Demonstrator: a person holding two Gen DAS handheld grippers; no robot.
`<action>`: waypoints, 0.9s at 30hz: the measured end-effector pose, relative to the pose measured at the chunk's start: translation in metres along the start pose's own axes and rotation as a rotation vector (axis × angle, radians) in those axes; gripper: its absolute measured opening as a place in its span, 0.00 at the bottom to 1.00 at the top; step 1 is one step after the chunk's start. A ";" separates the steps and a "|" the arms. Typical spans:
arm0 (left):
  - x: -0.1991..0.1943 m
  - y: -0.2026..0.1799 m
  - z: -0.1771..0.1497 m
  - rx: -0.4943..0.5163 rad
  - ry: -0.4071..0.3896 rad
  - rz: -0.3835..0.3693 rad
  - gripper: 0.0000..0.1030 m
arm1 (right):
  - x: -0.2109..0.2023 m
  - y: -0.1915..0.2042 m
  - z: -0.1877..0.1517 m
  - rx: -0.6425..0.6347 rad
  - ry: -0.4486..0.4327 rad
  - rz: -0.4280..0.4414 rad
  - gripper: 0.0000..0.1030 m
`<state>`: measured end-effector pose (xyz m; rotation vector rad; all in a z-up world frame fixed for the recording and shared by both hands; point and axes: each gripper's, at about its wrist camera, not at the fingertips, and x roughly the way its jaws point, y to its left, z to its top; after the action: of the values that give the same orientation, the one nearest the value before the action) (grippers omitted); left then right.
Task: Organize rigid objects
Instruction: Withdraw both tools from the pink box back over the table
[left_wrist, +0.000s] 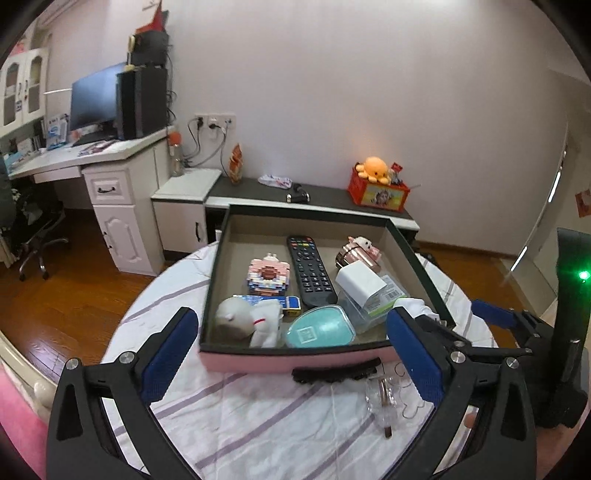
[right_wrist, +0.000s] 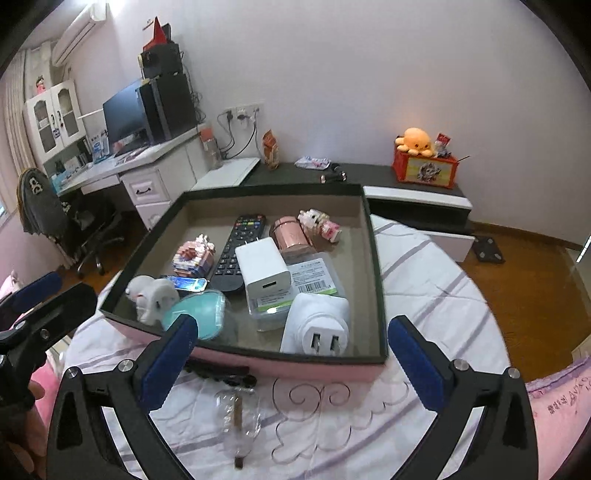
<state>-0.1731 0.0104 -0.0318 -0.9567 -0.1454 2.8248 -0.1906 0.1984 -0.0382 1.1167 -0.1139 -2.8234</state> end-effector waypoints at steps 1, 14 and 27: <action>-0.008 0.001 -0.002 0.000 -0.008 0.003 1.00 | -0.009 0.001 -0.002 0.005 -0.009 -0.003 1.00; -0.087 0.000 -0.032 0.027 -0.062 0.053 1.00 | -0.115 0.010 -0.035 0.044 -0.135 -0.032 1.00; -0.139 -0.009 -0.066 0.026 -0.046 0.075 1.00 | -0.193 0.026 -0.084 0.031 -0.207 -0.035 1.00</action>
<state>-0.0227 -0.0030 -0.0003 -0.9101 -0.0793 2.9105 0.0086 0.1940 0.0339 0.8370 -0.1564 -2.9711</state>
